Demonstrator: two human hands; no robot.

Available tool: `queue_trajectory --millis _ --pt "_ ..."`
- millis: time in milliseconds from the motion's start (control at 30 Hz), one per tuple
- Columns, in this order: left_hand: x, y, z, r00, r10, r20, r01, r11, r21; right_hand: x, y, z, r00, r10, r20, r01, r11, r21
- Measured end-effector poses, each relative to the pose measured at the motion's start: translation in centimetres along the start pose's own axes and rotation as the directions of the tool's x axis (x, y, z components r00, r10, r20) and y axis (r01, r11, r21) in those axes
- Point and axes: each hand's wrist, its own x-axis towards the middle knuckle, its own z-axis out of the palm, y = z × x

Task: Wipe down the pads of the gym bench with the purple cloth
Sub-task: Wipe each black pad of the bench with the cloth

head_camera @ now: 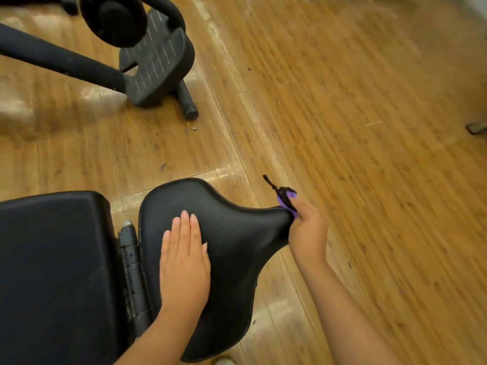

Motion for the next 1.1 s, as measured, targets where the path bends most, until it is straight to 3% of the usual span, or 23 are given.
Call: queue_trajectory --millis 67,333,533,733,867,967,1033,1100 --pt "0.0 0.0 0.0 1.000 -0.002 0.005 0.002 1.000 -0.001 -2.1 0.3 0.6 0.993 -0.039 -0.111 0.046 0.997 0.063" --pt "-0.1 0.1 0.1 1.000 -0.009 0.002 0.009 1.000 0.009 -8.9 1.2 3.6 0.935 -0.250 -0.252 0.232 0.967 -0.102" --pt "0.0 -0.1 0.3 1.000 0.004 -0.004 -0.004 1.000 0.010 -12.5 1.8 5.1 0.932 -0.232 -0.277 0.222 0.973 -0.070" --pt "-0.2 -0.1 0.3 1.000 0.014 -0.017 -0.014 1.000 0.006 -16.7 3.9 6.3 0.964 -0.166 -0.208 0.173 0.985 0.012" --pt "-0.2 -0.2 0.4 1.000 0.021 -0.016 -0.021 1.000 -0.001 -19.1 5.2 6.5 0.935 -0.276 -0.220 0.271 0.961 -0.056" --pt "0.0 -0.2 0.2 1.000 0.030 -0.006 -0.030 0.999 -0.029 -21.3 6.2 6.9 0.842 -0.521 -0.139 0.488 0.846 -0.214" --pt "0.1 -0.5 -0.2 0.999 0.047 0.003 -0.047 0.998 -0.032 -22.9 7.6 7.3 0.720 -0.693 0.039 0.653 0.658 -0.376" --pt "0.3 -1.5 -0.7 0.993 0.114 0.012 -0.113 0.993 -0.017 -23.3 8.7 7.5 0.659 -0.739 0.139 0.710 0.551 -0.438"
